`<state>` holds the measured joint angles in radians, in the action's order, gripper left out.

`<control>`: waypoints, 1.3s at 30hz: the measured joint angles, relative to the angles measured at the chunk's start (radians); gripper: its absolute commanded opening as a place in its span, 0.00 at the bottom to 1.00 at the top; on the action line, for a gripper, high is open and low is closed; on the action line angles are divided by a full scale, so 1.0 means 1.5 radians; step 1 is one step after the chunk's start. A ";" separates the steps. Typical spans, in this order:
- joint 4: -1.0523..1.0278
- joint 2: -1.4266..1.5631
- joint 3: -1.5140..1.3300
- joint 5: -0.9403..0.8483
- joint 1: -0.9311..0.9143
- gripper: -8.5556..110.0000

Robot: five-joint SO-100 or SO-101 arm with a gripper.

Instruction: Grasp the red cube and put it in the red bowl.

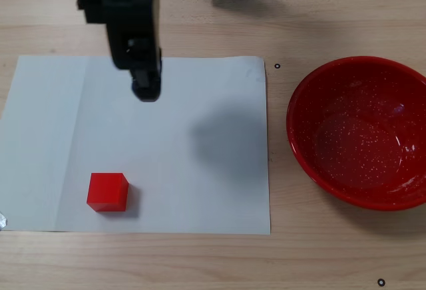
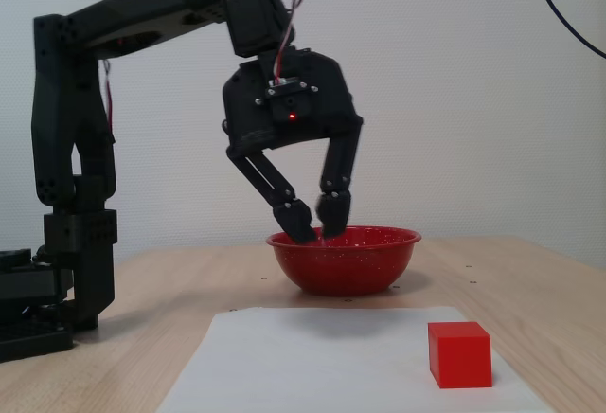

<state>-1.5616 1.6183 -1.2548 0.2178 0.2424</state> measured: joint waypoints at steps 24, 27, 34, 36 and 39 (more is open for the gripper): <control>-0.058 -0.266 0.325 0.034 0.033 0.16; -0.058 -0.285 0.359 0.038 0.033 0.16; -0.052 -0.333 0.378 0.038 0.036 0.21; -0.040 -0.335 0.378 0.038 0.039 0.22; -0.028 -0.335 0.378 0.038 0.043 0.24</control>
<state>-1.6030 1.1152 -0.6872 0.2746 0.3068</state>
